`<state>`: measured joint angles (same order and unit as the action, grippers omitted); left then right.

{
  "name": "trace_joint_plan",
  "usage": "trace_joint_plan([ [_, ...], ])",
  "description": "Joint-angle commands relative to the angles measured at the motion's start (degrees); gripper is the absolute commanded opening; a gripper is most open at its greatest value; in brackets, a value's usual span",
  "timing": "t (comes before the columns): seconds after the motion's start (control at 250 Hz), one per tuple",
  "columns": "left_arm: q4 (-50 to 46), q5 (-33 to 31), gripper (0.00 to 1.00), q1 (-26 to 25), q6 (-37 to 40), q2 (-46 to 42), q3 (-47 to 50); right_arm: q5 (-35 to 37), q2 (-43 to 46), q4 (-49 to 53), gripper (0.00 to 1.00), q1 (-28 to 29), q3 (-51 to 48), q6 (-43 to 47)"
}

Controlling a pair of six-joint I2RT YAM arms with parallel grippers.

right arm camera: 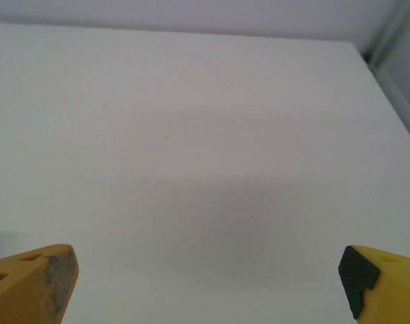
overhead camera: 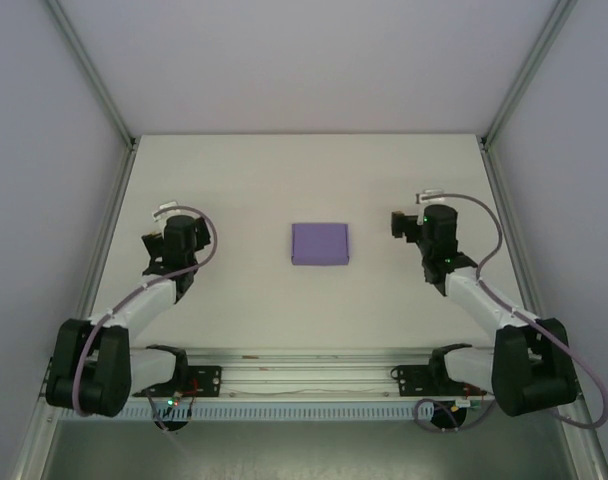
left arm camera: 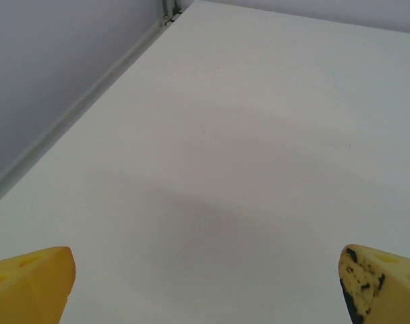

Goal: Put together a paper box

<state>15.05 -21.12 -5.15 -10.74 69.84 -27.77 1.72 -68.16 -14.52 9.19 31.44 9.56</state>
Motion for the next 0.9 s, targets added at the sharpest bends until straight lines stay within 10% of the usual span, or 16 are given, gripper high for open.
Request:
trace_joint_plan([
  [0.0,10.71,-2.67,1.00,0.33,4.66,3.63,1.24,3.93,-2.16,-14.76,1.00,-1.23,-3.74,-5.59],
  [0.152,24.58,-7.54,1.00,0.49,4.42,7.84,5.71,9.65,-5.21,-22.78,1.00,-2.90,-6.43,-6.14],
  [0.432,35.13,2.09,1.00,1.67,8.37,7.50,10.18,4.83,-3.04,-23.33,1.00,-4.27,-9.21,-6.45],
  [0.58,56.40,-0.80,1.00,2.42,8.32,12.45,17.87,7.84,-6.40,-36.32,1.00,-4.27,-16.06,-8.04],
  [0.783,40.38,8.81,1.00,3.72,8.81,13.94,9.92,8.00,-12.26,-38.38,1.00,-5.00,-14.23,-8.33],
  [0.895,47.17,9.08,1.00,4.73,8.43,17.03,11.89,8.48,-18.20,-41.96,1.00,-5.59,-12.98,-9.07],
])
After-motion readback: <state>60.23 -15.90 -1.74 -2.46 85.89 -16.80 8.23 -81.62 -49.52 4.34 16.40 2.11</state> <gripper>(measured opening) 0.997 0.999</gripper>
